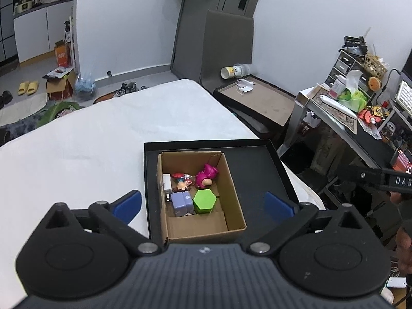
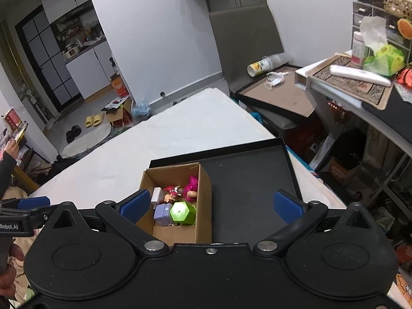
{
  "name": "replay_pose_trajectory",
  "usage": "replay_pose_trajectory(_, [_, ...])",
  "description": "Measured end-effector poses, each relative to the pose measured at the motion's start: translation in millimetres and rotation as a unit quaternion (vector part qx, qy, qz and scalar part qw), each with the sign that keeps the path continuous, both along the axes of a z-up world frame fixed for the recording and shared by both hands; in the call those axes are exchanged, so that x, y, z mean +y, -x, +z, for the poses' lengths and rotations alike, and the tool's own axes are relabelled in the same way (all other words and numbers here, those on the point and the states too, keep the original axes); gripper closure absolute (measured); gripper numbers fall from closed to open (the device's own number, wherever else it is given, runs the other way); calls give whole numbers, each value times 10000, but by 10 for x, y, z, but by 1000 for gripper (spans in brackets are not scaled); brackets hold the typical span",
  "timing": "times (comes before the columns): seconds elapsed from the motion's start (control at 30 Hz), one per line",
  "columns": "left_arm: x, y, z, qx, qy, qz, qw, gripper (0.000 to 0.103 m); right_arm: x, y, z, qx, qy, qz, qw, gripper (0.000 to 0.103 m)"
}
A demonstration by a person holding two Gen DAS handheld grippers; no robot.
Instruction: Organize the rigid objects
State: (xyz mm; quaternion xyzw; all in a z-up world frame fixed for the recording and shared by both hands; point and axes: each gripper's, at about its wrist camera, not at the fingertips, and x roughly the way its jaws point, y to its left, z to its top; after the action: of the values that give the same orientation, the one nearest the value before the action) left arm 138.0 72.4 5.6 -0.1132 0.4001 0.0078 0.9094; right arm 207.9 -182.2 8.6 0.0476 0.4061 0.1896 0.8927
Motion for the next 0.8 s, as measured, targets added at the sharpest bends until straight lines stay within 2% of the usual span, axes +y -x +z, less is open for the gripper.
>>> replay_pose_trajectory(0.2, [-4,175,65,-126,-52,-57,9999,1,-41,118,67,-124,1,-54,9999,0])
replay_pose_trajectory(0.37, [-10,319,108,-284,-235,-110,9993,1,-33,219,48,-124,18,-55,9999,0])
replay_pose_trajectory(0.63, [-40,467,131,-348,-309,-212,9987,1,-70,450,6,-138,1,51,9999,0])
replay_pose_trajectory(0.73, [-69,504,131,-307,-112,-358,9988,1,-110,503,-25,-96,-15,2,10000,0])
replay_pose_trajectory(0.8, [-117,537,138,-279,-122,-430,9986,1,-141,535,-45,-56,-23,-52,10000,0])
